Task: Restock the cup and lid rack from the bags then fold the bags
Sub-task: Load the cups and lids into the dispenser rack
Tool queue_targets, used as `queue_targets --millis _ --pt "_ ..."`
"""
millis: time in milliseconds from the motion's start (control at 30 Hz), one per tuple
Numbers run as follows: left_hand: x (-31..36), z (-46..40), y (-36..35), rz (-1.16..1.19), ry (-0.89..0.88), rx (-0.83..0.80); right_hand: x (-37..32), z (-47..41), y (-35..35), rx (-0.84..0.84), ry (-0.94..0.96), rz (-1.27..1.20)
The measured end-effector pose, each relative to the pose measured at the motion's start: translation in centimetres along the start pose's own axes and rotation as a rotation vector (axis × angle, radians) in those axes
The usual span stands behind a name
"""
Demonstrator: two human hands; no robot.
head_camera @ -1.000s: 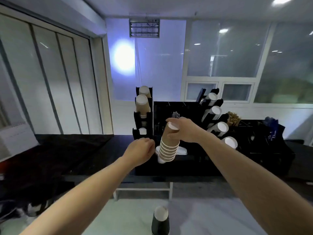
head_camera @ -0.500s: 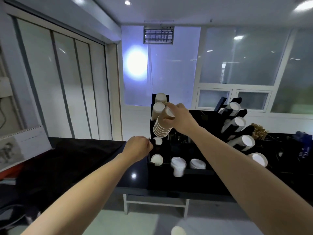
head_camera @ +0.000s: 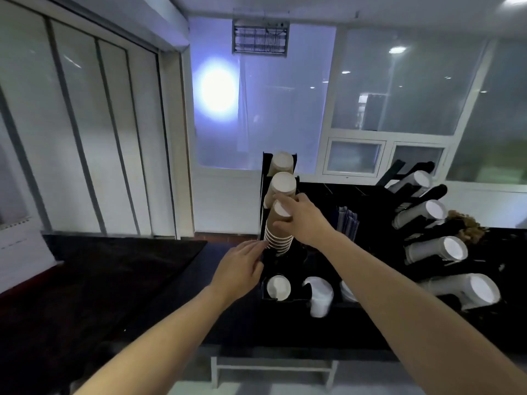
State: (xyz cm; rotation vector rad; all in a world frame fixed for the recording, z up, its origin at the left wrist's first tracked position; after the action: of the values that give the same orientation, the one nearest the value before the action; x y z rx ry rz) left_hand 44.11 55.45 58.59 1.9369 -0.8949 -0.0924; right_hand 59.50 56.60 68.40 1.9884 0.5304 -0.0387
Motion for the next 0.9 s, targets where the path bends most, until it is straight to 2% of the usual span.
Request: queue_targets --millis 167,300,400,600,767,833,900 --pt "-0.3 0.4 -0.1 0.124 -0.027 0.070 1.1 0.1 -1.0 -0.087 -0.030 0.016" --pt "0.0 0.5 0.1 0.170 -0.032 0.110 1.7 2.4 -4.4 -0.147 -0.035 0.016" --pt "-0.1 0.6 0.1 0.205 -0.025 0.123 1.7 3.2 -5.9 -0.094 0.014 0.023" --pt "0.2 0.9 -0.1 0.209 -0.004 0.123 1.7 3.7 -5.9 -0.066 -0.023 0.038" --pt "0.5 0.8 0.6 0.149 0.010 0.099 0.9 3.4 -4.9 -0.145 -0.034 -0.056" --pt "0.6 0.3 1.2 0.133 0.010 0.109 0.1 2.9 -2.4 -0.024 -0.003 -0.099" --pt "0.2 -0.4 1.9 0.175 0.054 0.134 -0.9 2.5 1.2 0.212 0.055 -0.105"
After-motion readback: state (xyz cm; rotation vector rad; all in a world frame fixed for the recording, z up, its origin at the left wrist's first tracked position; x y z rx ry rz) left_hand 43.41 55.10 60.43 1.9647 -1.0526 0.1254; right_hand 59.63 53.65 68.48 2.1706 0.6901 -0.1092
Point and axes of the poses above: each hand's wrist, its own z-axis away from the middle knuckle, its own y-axis out of the back of the hand, x = y × z, the point moved 9 cm from there along -z, towards the middle knuckle, and after that the axes turned 9 degrees about y, right-handed, at the moved point
